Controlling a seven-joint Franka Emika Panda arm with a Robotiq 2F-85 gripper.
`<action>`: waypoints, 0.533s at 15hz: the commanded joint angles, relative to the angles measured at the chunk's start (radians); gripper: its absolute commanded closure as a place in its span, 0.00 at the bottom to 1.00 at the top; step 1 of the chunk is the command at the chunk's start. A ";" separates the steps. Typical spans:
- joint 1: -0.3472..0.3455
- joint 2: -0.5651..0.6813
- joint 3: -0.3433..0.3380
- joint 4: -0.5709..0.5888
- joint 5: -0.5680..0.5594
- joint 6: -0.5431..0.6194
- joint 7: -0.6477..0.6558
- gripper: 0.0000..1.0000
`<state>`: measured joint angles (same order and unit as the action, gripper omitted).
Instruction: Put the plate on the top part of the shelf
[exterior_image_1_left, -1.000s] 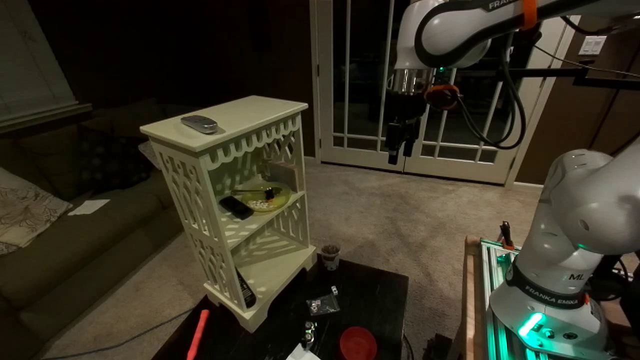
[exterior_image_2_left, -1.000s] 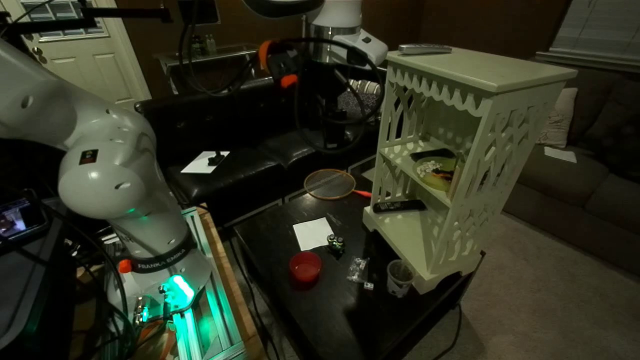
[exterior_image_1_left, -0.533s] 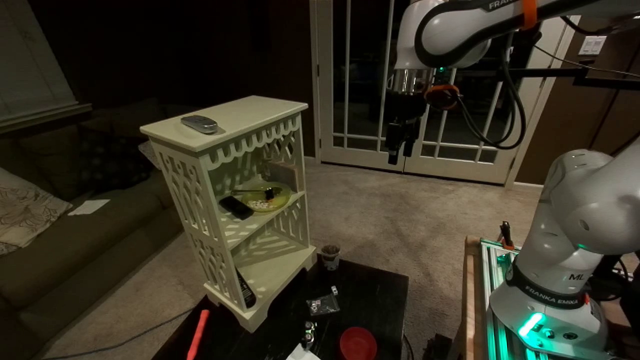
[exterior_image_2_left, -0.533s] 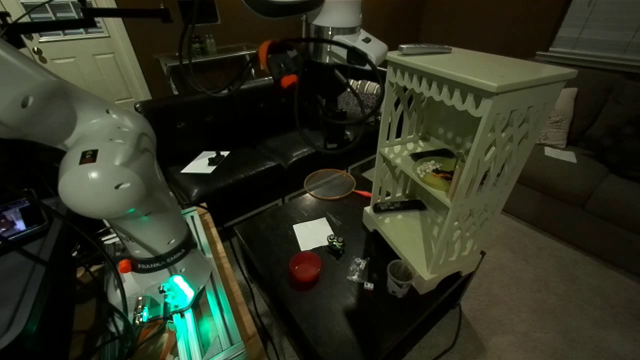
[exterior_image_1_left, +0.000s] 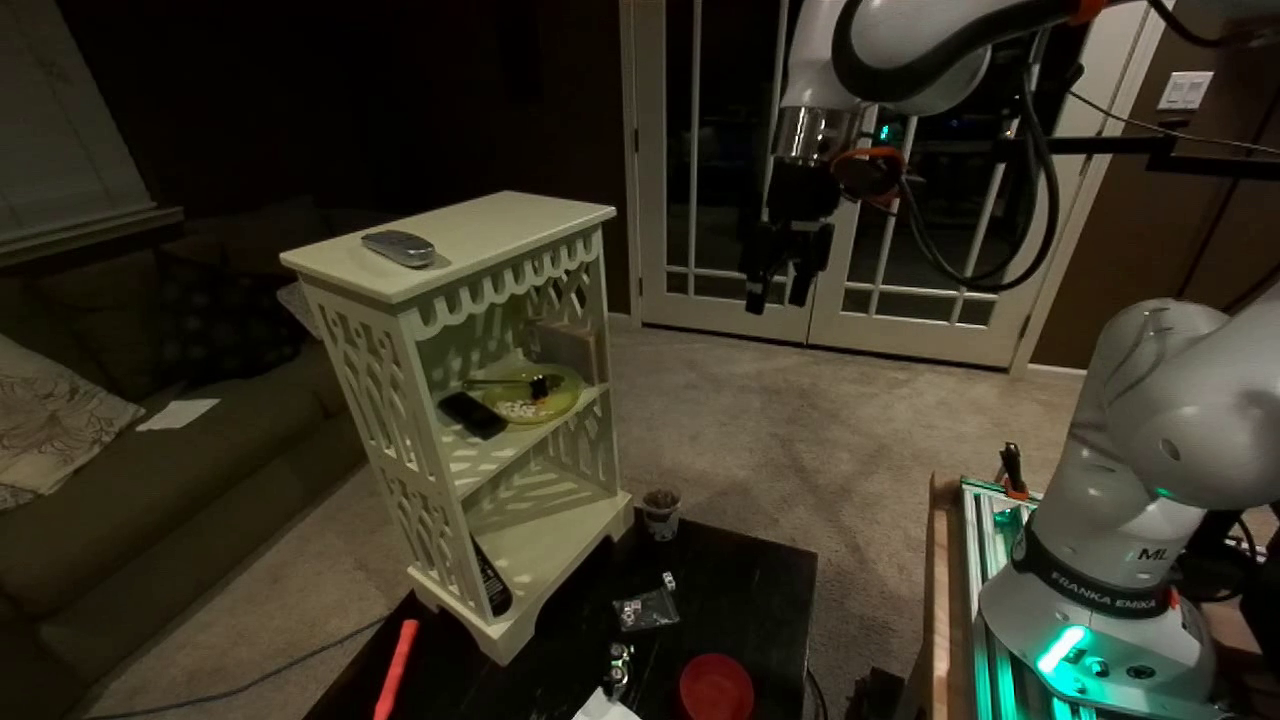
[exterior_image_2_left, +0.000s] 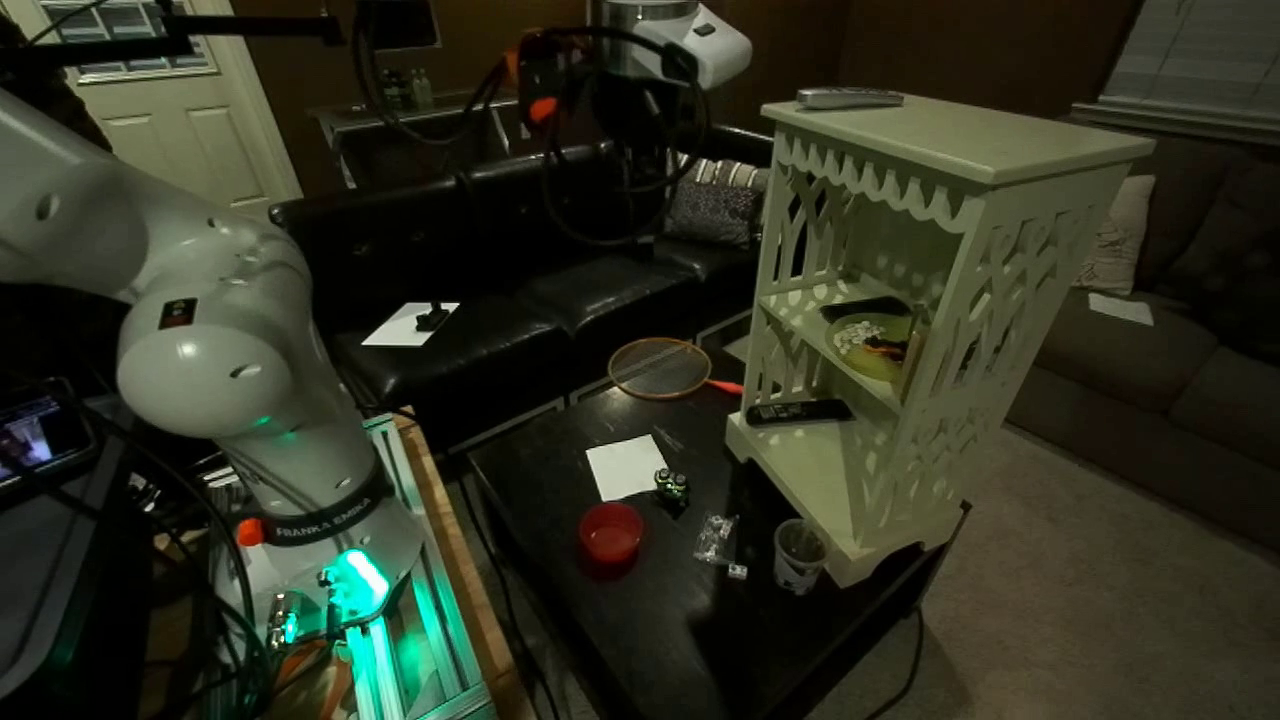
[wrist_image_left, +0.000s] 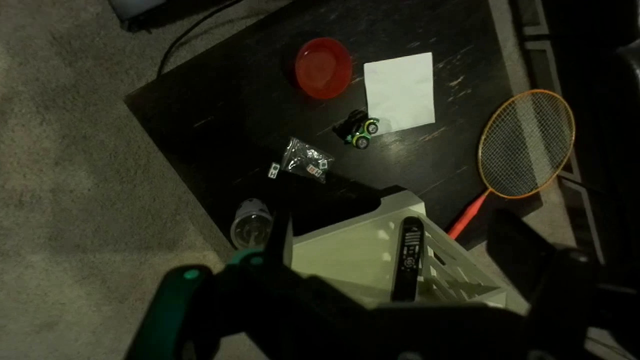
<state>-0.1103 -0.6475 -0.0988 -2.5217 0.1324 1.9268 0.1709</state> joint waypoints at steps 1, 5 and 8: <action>0.012 -0.033 0.142 -0.056 0.093 0.038 0.241 0.00; 0.035 -0.002 0.199 -0.053 0.094 0.040 0.283 0.00; 0.055 -0.002 0.236 -0.073 0.094 0.051 0.317 0.00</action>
<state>-0.0583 -0.6498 0.1398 -2.5968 0.2290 1.9802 0.4867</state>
